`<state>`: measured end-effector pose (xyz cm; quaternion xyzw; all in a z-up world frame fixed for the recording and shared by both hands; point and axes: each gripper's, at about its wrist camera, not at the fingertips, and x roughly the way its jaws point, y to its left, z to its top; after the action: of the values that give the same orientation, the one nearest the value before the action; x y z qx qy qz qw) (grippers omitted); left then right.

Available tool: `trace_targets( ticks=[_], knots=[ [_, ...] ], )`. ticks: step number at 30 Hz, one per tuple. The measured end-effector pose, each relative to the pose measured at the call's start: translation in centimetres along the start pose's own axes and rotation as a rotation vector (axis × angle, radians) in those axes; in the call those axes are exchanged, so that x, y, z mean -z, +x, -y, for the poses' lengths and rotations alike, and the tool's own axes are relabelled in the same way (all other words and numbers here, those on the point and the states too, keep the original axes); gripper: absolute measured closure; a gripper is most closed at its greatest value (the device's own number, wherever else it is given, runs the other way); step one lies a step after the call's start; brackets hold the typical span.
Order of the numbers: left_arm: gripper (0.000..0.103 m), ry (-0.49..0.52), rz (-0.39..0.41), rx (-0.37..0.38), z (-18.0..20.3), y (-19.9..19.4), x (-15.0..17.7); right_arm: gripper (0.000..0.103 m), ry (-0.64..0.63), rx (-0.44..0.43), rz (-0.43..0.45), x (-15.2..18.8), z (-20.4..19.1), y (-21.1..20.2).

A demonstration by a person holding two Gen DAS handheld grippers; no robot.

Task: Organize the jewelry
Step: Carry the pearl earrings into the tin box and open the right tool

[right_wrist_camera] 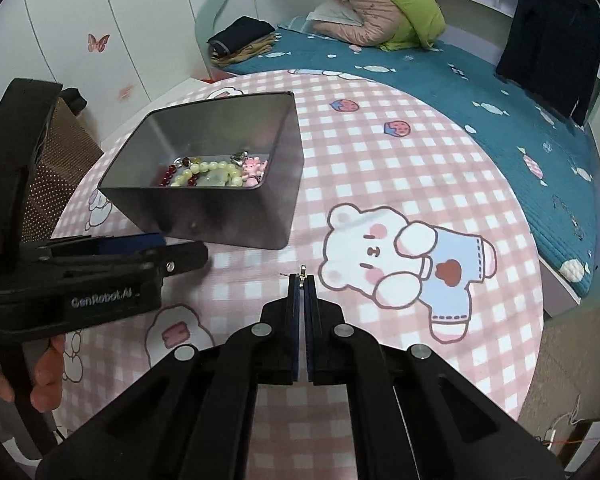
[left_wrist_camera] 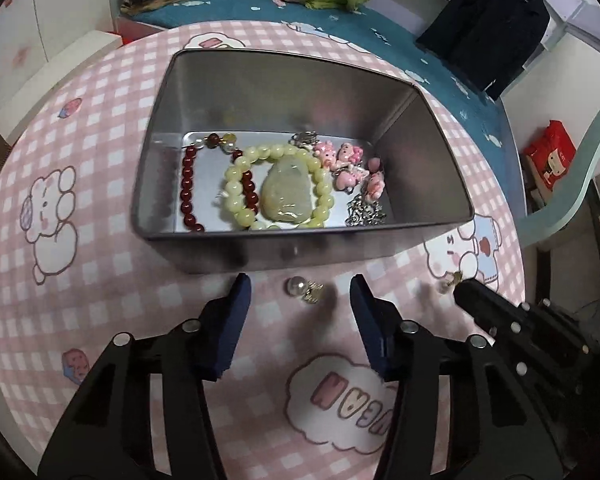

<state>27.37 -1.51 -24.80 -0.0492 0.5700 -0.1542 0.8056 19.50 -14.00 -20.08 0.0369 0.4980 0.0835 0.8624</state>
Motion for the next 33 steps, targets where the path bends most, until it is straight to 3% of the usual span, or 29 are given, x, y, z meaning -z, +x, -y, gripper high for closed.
trace_targets(
  ticks=[3, 5, 6, 24, 33],
  knots=[
    [0.061, -0.018, 0.012, -0.022, 0.1, 0.1, -0.1, 0.102, 0.003, -0.007, -0.001, 0.0, 0.0, 0.1],
    [0.083, -0.023, 0.013, -0.028, 0.0, 0.2, -0.2, 0.102, 0.003, -0.012, -0.002, -0.1, 0.1, 0.1],
    [0.089, -0.027, 0.006, -0.023, -0.1, 0.4, -0.3, 0.102, 0.002, -0.013, -0.004, 0.0, 0.1, 0.1],
    [0.090, 0.037, 0.055, -0.044, 0.4, -2.3, 0.1, 0.102, 0.005, -0.008, 0.054, -1.2, 0.7, -1.9],
    [0.090, 0.041, 0.145, -0.045, 0.4, -6.2, 0.6, 0.102, -0.025, -0.018, 0.133, -2.3, -0.4, -4.3]
  ],
)
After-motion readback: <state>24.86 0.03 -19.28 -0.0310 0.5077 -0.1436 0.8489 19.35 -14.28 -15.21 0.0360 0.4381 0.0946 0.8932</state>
